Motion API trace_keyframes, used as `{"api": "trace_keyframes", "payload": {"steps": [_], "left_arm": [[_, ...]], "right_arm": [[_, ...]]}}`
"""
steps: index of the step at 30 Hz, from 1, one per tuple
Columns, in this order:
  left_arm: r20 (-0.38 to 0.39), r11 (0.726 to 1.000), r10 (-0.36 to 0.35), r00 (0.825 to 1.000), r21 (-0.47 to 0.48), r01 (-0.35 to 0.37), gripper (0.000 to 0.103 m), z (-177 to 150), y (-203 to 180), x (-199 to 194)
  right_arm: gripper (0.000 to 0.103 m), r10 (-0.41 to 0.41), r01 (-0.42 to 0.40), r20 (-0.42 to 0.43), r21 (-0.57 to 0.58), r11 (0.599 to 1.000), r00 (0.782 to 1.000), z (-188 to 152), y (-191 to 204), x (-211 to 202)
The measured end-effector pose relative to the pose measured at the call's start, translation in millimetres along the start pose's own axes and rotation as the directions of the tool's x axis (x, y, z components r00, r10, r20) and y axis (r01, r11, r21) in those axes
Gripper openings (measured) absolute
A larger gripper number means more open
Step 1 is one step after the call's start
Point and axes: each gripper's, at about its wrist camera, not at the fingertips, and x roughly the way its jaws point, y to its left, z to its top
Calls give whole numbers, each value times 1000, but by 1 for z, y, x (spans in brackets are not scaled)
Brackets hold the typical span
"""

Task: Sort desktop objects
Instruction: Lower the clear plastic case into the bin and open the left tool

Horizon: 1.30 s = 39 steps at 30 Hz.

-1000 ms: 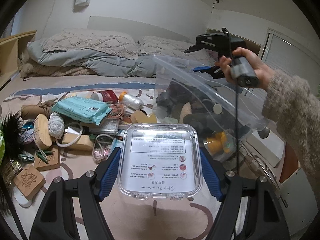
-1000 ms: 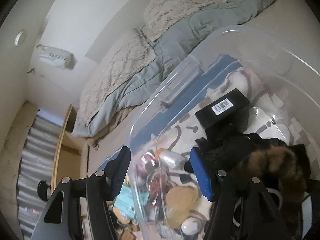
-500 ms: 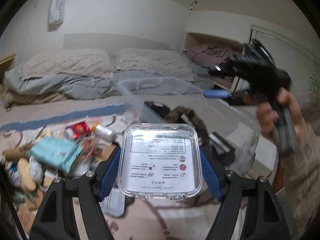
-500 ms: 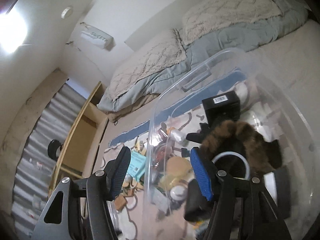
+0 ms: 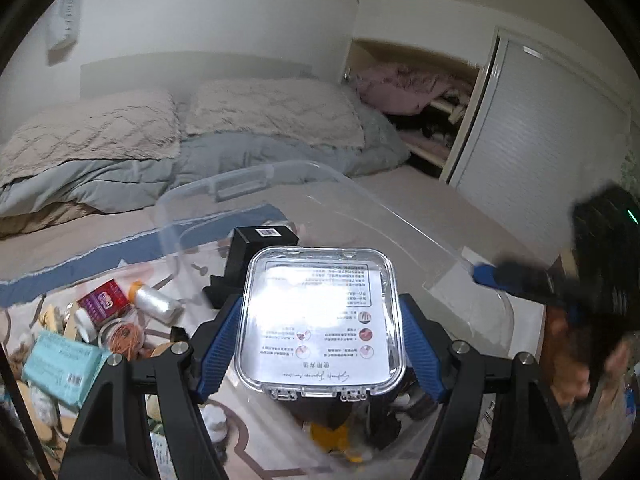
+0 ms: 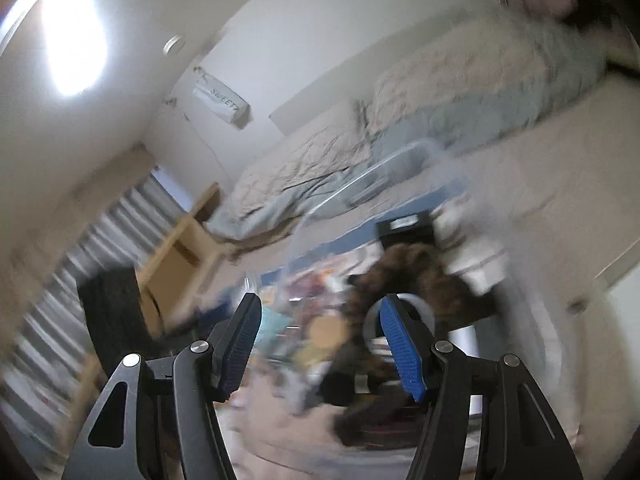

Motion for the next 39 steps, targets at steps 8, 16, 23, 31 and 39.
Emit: {"api": "trace_keyframes", "payload": {"steps": [8,16,23,31,39], "left_arm": [[-108,994,59,992,98,-49,76,45,-42,48],[-280,953,198,939,278,-118,76,71,-78,115],[-421,872,289,860,487,-54,76,48,-110,173],[-423,753,378,824,658,-7,76,26,-137,211],[-233,701,470,851,684,-200,92,39,-123,207]], "right_arm": [[62,-32,40,105,-71,997,994,-33,-16,-42],[62,-13,19,141,-39,999,990,-51,-51,-73],[62,5,-1,129,-30,1000,992,-55,-68,-75],[62,38,-30,136,-61,998,990,-61,-62,-79],[62,56,-46,151,-69,997,987,-65,-56,-87]]}}
